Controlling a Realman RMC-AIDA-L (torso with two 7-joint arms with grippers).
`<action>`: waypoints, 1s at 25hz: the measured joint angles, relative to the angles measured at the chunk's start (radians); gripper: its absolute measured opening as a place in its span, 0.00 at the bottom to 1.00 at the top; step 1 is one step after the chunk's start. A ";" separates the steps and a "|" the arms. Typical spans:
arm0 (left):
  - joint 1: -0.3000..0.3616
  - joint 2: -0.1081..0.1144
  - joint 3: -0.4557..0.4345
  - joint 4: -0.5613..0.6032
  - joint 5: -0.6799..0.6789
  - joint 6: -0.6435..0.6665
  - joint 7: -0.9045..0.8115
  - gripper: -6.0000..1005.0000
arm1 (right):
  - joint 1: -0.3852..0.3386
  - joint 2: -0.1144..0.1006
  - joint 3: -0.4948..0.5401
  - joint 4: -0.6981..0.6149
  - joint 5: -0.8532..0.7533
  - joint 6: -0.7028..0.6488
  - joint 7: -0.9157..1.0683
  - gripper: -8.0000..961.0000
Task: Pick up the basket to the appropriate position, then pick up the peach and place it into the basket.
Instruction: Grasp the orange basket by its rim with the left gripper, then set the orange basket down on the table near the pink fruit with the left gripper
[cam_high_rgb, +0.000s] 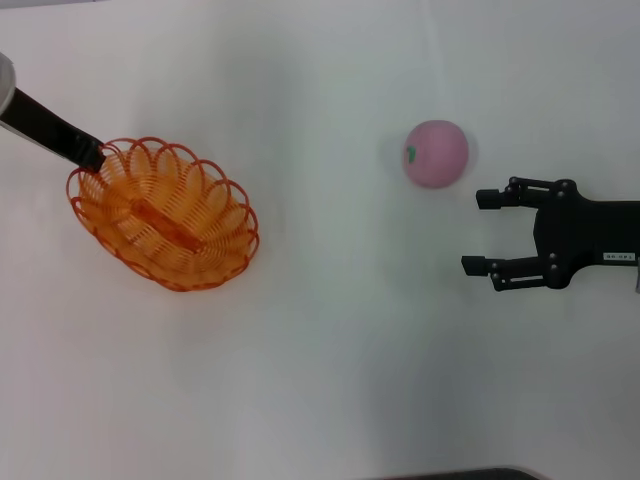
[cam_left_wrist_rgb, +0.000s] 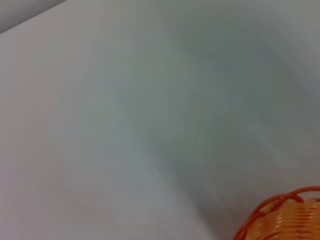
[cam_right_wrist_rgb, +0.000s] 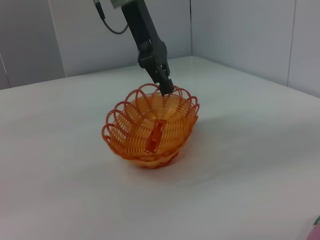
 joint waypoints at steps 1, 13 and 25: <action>-0.001 0.000 -0.004 0.003 0.000 0.007 0.000 0.09 | 0.000 0.000 0.001 0.000 0.000 0.000 0.000 0.94; -0.050 0.009 -0.224 0.010 -0.023 0.190 -0.004 0.04 | 0.000 0.002 0.001 0.000 0.000 -0.004 0.000 0.94; -0.035 0.040 -0.361 -0.132 -0.131 0.211 -0.016 0.04 | 0.000 0.002 0.001 0.000 0.000 -0.004 0.000 0.94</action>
